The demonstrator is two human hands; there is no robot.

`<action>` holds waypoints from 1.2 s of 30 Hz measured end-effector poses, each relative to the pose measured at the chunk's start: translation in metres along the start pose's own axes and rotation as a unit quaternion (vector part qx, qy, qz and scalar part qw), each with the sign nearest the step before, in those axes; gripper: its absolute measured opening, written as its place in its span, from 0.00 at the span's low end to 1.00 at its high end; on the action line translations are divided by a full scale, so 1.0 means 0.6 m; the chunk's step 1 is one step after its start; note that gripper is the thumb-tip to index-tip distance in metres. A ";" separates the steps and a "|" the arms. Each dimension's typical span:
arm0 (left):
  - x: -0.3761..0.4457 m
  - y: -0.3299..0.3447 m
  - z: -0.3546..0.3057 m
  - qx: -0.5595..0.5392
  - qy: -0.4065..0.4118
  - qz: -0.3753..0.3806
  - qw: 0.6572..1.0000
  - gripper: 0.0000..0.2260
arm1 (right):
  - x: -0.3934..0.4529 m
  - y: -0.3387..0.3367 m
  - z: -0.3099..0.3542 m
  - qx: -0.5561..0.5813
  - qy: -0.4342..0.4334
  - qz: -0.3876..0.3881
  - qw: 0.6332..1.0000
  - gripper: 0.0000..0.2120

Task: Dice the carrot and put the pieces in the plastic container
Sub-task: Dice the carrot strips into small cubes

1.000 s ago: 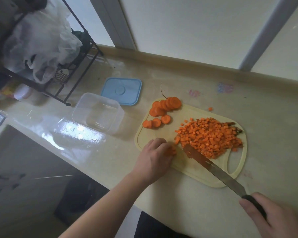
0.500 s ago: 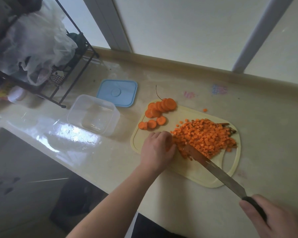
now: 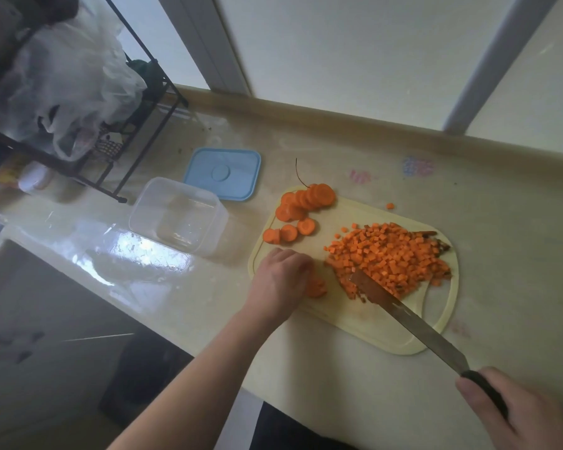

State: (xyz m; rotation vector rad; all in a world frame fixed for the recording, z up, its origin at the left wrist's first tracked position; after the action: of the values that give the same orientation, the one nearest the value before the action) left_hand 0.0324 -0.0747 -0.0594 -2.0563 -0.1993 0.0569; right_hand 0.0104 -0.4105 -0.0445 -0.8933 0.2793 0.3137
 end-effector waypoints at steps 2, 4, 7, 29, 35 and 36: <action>-0.003 0.006 0.003 -0.015 0.011 0.030 0.999 0.08 | 0.001 0.004 0.001 0.004 0.005 0.016 1.000 0.34; -0.006 0.006 0.004 -0.033 0.015 0.047 0.998 0.09 | 0.003 0.006 0.002 0.007 0.008 0.023 1.000 0.35; -0.016 0.007 0.005 -0.064 0.012 0.079 0.995 0.14 | 0.008 0.014 0.014 0.027 0.023 0.027 0.999 0.39; -0.034 0.016 0.011 -0.020 0.042 0.050 0.998 0.17 | 0.025 0.065 0.089 0.128 -0.012 0.105 0.986 0.27; -0.031 0.013 0.010 -0.023 0.037 0.043 0.998 0.14 | 0.019 0.070 0.086 0.123 -0.010 0.103 0.987 0.27; -0.030 0.011 0.010 -0.025 0.035 0.044 0.998 0.15 | 0.018 0.069 0.087 0.121 -0.009 0.103 0.987 0.27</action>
State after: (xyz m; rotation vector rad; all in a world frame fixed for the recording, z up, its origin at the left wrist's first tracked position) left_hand 0.0150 -0.0755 -0.0689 -2.1120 -0.0676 0.0335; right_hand 0.0101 -0.3429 -0.0468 -0.6232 0.3849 0.4681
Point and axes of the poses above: each hand's wrist, its own x-axis towards the middle knuckle, its own y-axis out of the palm, z = x × y, the point moved 7 cm from there along x, towards the middle knuckle, and after that the axes turned 4 degrees about x, right-handed, at the moved point
